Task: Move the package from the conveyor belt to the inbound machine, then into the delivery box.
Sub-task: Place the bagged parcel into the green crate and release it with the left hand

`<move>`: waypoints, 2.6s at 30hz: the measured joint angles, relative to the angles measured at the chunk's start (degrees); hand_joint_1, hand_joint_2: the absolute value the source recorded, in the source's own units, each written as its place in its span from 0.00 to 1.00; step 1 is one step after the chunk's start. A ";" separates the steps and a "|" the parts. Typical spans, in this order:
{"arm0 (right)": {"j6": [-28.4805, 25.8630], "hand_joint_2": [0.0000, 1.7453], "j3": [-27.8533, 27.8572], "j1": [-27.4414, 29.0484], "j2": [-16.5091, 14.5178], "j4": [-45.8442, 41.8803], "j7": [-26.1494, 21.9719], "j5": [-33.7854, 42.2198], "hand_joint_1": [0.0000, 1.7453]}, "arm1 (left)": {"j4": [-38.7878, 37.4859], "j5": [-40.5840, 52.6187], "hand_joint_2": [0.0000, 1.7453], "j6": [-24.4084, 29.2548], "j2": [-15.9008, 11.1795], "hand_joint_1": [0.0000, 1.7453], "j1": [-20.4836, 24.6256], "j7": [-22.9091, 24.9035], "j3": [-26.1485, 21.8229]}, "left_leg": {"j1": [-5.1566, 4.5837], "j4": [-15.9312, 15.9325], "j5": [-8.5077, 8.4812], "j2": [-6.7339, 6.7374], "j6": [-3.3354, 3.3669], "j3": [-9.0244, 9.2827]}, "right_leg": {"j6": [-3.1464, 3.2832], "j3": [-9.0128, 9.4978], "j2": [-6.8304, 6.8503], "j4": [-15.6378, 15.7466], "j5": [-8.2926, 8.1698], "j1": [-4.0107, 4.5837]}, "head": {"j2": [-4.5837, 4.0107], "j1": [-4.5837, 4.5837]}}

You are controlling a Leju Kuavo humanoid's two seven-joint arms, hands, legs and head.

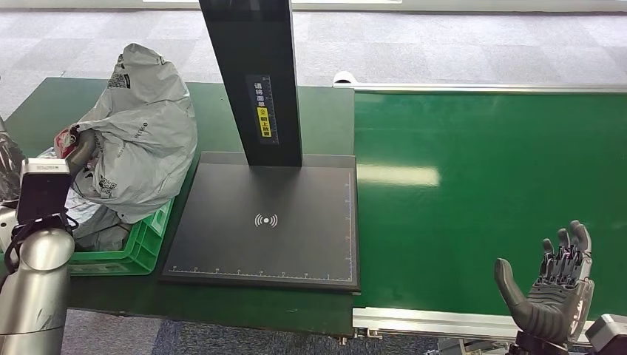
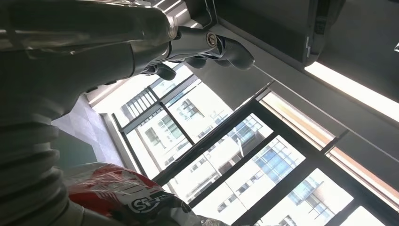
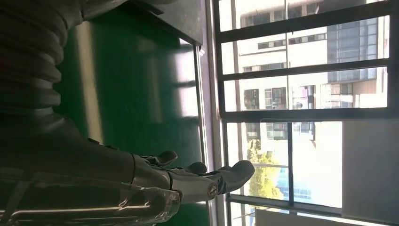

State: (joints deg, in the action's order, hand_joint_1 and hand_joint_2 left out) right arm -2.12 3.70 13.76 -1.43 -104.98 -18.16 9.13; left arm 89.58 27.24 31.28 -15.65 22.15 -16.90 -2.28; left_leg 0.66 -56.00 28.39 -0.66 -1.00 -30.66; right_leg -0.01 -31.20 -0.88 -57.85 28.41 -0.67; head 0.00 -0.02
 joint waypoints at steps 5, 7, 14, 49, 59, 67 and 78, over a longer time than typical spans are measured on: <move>0.00 1.00 0.31 0.00 -0.01 0.00 0.00 -0.10 0.00 | 0.77 -1.26 1.00 -0.88 0.48 0.00 -0.03 -0.10 0.40 | 0.00 0.00 0.00 0.00 0.00 0.00 | 0.00 -0.01 0.00 0.00 0.00 0.00 | 0.00 0.00; 0.00 1.00 0.36 0.00 0.00 -0.01 0.00 -0.10 0.00 | 0.87 -1.77 1.00 -1.40 0.61 0.00 -0.03 -0.08 0.66 | 0.00 0.00 0.00 0.00 0.00 0.00 | 0.00 -0.01 0.00 0.00 0.00 0.00 | 0.00 0.00; 0.00 1.00 0.50 0.10 0.01 -0.13 0.00 -0.10 0.00 | 0.92 -2.30 1.00 -1.97 0.76 0.00 -0.07 0.01 1.34 | 0.00 0.00 0.00 0.00 0.00 0.00 | 0.00 0.00 0.00 0.00 0.00 0.00 | 0.00 0.00; -0.32 1.00 0.64 0.28 0.11 -0.46 -0.02 -0.09 0.00 | -1.08 -3.65 1.00 -8.78 0.29 0.29 -0.08 2.88 3.28 | 0.00 0.00 0.00 0.00 0.00 0.00 | 0.00 0.00 0.00 0.00 0.00 0.00 | 0.00 0.01; 0.04 1.00 0.64 0.00 0.14 -0.46 0.00 0.01 0.00 | -7.72 -5.02 1.00 -9.85 -0.45 1.00 1.75 4.78 4.28 | 0.00 0.00 0.00 0.00 0.00 0.00 | 0.00 0.01 0.00 0.00 -0.01 0.00 | 0.00 0.01; 0.04 1.00 0.64 -0.01 0.07 -0.46 0.07 -0.01 0.00 | -9.56 -5.04 1.00 -9.16 -0.59 1.00 1.96 4.58 4.21 | 0.00 0.00 0.00 0.00 0.00 0.00 | 0.00 0.01 0.00 0.00 -0.01 0.00 | 0.00 0.00; 0.22 1.00 0.67 -0.11 -0.26 -0.46 0.33 -0.63 0.00 | -8.94 -0.83 1.00 -3.31 -0.24 1.00 5.21 1.69 4.89 | 0.01 -0.02 -0.01 -0.01 0.00 -0.01 | 0.00 -0.02 0.01 0.00 -0.02 0.01 | 0.00 0.00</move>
State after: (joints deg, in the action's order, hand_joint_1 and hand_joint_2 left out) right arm -1.90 4.37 13.66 -1.69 -105.44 -17.84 8.50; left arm 80.64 26.41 27.97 -15.89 27.36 -15.21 2.61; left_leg 0.68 -56.03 28.38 -0.67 -1.00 -30.67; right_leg -0.01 -31.22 -0.87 -57.85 28.39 -0.65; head 0.00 -0.02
